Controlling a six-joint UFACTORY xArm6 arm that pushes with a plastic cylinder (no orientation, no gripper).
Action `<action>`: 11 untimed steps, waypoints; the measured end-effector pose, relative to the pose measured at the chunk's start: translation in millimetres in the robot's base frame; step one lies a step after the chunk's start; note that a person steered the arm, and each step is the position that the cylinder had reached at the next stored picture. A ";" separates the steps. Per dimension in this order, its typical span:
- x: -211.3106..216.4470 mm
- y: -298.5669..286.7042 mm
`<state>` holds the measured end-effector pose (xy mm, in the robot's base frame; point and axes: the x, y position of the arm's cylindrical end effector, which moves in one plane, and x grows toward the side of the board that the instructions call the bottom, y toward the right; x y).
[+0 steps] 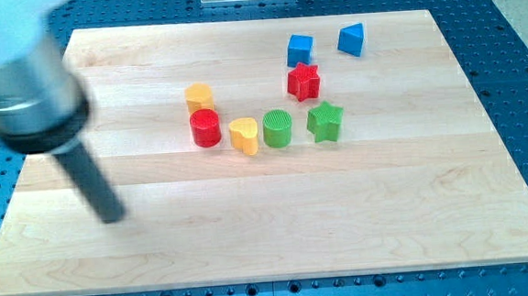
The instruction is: Move the green star to the right of the green circle
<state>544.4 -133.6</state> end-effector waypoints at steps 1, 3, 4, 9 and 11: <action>0.8 135.7; -51.5 250.7; -85.2 250.7; -93.9 224.3; -92.4 330.6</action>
